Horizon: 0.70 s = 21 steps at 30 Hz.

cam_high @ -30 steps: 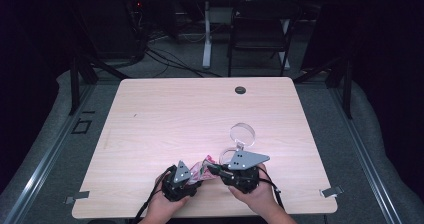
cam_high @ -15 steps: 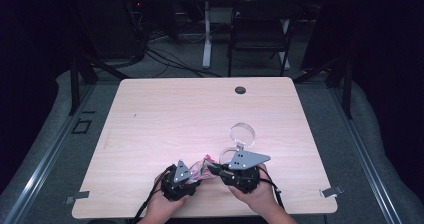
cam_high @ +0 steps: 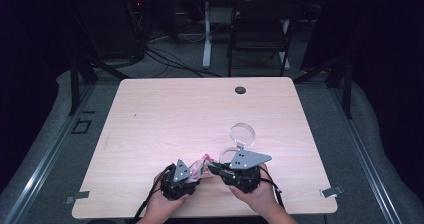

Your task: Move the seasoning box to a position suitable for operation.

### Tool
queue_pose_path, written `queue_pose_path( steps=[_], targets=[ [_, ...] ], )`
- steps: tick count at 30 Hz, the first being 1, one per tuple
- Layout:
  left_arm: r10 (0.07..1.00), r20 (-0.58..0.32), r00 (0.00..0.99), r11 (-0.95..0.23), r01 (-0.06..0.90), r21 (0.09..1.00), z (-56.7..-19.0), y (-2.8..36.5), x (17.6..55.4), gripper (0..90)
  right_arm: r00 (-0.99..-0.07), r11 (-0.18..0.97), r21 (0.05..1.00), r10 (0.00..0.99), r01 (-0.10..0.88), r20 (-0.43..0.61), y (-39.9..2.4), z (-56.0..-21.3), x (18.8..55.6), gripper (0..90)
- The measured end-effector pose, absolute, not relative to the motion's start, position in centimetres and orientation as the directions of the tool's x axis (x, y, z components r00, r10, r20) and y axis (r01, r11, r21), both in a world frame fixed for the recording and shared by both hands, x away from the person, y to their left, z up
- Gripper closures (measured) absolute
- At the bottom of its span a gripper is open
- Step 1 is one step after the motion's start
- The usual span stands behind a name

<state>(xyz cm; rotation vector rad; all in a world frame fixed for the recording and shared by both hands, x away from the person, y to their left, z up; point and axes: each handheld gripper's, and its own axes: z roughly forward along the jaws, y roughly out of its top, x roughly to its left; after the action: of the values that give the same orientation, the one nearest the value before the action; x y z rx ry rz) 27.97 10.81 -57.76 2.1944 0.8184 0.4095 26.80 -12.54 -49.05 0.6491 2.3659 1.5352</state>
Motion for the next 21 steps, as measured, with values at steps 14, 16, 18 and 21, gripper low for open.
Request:
queue_pose_path(
  steps=[14, 16, 18, 21],
  targets=[
    [0.671, 0.066, 0.738, -0.529, 0.415, 0.74, -57.38, 10.88, 27.96, 55.8, -0.868, 0.34, 0.913, 0.495, 0.226, 0.031, -12.66, -48.93, 26.84, 82.6],
    [0.67, 0.068, 0.739, -0.531, 0.413, 0.74, -57.32, 10.9, 27.98, 55.8, -0.867, 0.338, 0.914, 0.497, 0.226, 0.03, -12.68, -48.92, 26.84, 82.5],
    [0.668, 0.075, 0.74, -0.537, 0.409, 0.738, -57.26, 10.93, 27.98, 55.9, -0.867, 0.336, 0.915, 0.497, 0.226, 0.031, -12.69, -48.9, 26.83, 82.4],
    [0.671, 0.085, 0.737, -0.537, 0.404, 0.74, -57.22, 10.9, 27.95, 55.9, -0.867, 0.335, 0.915, 0.498, 0.226, 0.032, -12.71, -48.88, 26.83, 82.3]
  ],
)
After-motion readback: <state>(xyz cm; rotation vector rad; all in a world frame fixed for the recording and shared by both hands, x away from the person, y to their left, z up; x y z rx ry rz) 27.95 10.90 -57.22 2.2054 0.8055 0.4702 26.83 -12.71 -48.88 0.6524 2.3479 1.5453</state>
